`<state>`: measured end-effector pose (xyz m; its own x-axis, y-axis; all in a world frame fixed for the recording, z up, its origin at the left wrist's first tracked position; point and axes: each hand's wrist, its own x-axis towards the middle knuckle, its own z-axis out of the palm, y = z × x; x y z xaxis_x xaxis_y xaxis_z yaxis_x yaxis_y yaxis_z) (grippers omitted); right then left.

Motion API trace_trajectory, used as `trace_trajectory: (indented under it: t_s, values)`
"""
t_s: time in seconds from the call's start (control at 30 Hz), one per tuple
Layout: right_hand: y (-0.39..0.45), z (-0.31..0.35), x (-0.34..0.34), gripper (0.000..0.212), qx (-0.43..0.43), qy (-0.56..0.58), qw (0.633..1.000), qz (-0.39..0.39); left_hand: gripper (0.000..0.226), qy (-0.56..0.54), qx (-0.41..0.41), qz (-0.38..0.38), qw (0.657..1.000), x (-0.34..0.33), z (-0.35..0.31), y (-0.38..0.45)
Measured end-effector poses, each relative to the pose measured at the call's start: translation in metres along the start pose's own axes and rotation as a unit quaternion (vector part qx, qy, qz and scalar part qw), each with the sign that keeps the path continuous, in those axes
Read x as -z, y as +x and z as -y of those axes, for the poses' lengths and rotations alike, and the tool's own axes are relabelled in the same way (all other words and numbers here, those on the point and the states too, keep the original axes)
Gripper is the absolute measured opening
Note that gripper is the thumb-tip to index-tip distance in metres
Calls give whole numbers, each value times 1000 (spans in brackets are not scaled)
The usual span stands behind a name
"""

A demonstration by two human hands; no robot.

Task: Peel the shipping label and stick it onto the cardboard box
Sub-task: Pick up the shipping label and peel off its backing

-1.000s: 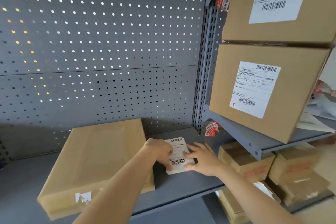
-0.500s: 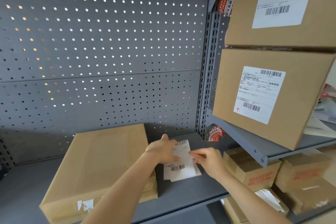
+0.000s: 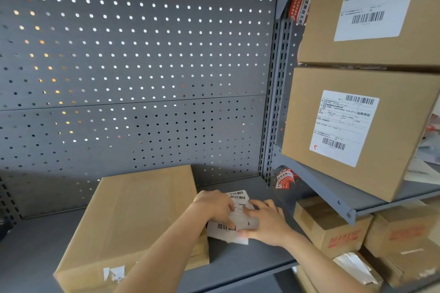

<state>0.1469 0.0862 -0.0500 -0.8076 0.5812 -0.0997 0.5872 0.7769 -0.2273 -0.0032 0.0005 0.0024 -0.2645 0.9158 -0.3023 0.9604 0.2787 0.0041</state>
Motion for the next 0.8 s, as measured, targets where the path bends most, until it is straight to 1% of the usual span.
trace_trajectory:
  t_s: [0.1, 0.27, 0.37, 0.4, 0.47, 0.53, 0.63, 0.67, 0.73, 0.8]
  values:
    - [0, 0, -2, 65, -3, 23, 1000, -15, 62, -4, -7, -7, 1000, 0, 0, 0]
    - [1, -2, -4, 32, -5, 99, 991, -88, 60, -17, -7, -28, 999, 2, 1, -2]
    - [-1, -3, -4, 32, -6, 222, 969, -111, 58, -37, -3, -39, 999, 2, 2, -2]
    - [-2, -4, -2, 28, -7, 263, 957, -120, 59, -49, -2, -47, 998, 1, 2, -2]
    - [-5, -4, 4, 6, -24, 325, 934, -148, 65, -69, 1, -69, 995, 1, 2, -1]
    - [-8, -1, 12, 23, -52, 386, 905, -171, 70, -93, 10, -87, 992, 2, 2, -1]
    - [-7, 2, 22, 34, -76, 501, 840, -193, 72, -177, 28, -116, 977, 6, 0, -4]
    - [-7, 5, 26, 37, -75, 523, 825, -202, 71, -209, 31, -127, 969, 8, 0, -5]
    - [-6, 12, 32, 44, -55, 548, 807, -212, 68, -275, 28, -152, 949, 13, 3, -6]
    - [-4, 21, 38, 56, -30, 557, 801, -218, 62, -345, 19, -181, 921, 17, 9, -7]
